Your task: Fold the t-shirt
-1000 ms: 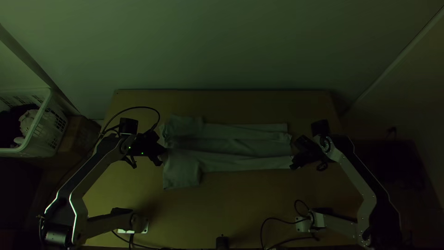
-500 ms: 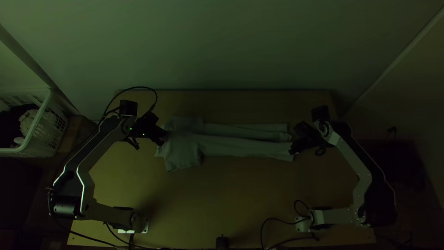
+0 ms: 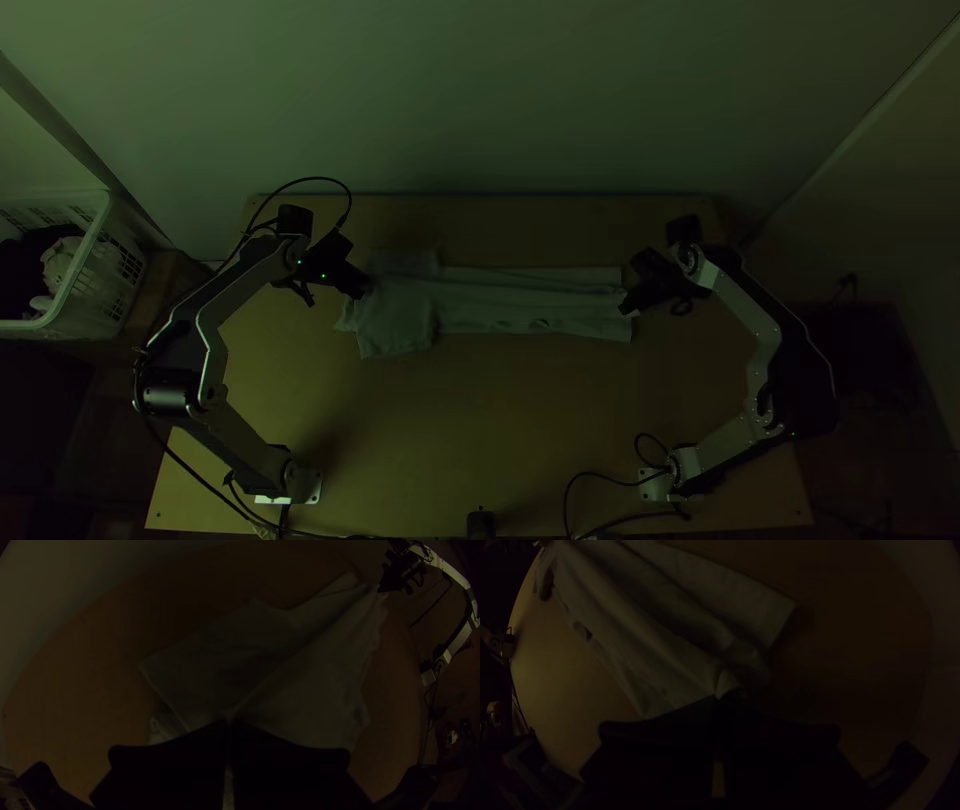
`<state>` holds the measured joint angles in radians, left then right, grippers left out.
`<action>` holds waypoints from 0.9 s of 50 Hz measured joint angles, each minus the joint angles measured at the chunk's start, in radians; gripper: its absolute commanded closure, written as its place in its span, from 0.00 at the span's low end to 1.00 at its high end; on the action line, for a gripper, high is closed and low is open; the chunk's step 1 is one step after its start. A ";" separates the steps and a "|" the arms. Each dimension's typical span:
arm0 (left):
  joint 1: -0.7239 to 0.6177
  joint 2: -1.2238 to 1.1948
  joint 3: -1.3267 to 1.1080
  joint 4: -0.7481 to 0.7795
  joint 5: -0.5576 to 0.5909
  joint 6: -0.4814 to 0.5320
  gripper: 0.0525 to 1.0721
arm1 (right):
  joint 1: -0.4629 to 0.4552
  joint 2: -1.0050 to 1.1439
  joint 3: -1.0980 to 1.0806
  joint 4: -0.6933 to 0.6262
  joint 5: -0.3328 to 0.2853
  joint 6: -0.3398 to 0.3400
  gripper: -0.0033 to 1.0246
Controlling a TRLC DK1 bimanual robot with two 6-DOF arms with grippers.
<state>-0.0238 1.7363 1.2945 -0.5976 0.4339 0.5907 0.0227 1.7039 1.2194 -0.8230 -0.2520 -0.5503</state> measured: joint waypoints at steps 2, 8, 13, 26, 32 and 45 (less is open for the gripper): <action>0.002 0.011 0.008 0.003 0.000 -0.003 0.96 | 0.000 0.011 0.006 0.013 0.000 0.000 0.97; 0.005 0.047 0.042 0.009 0.000 -0.016 0.94 | -0.001 0.039 0.022 0.034 0.000 0.004 0.97; 0.006 0.057 0.047 0.011 0.000 -0.016 0.81 | -0.005 0.047 0.022 0.041 0.000 0.007 0.97; 0.008 0.058 0.047 0.013 0.000 -0.027 0.33 | -0.011 0.071 0.022 0.090 -0.001 0.023 0.73; 0.008 0.058 0.047 0.013 0.000 -0.034 0.13 | -0.019 0.090 0.022 0.100 0.000 0.030 0.50; 0.008 0.058 0.047 0.022 0.000 -0.073 0.05 | -0.046 0.111 0.022 0.103 0.000 0.068 0.05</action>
<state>-0.0154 1.7947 1.3415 -0.5758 0.4339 0.5175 -0.0235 1.8149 1.2411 -0.7197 -0.2516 -0.4824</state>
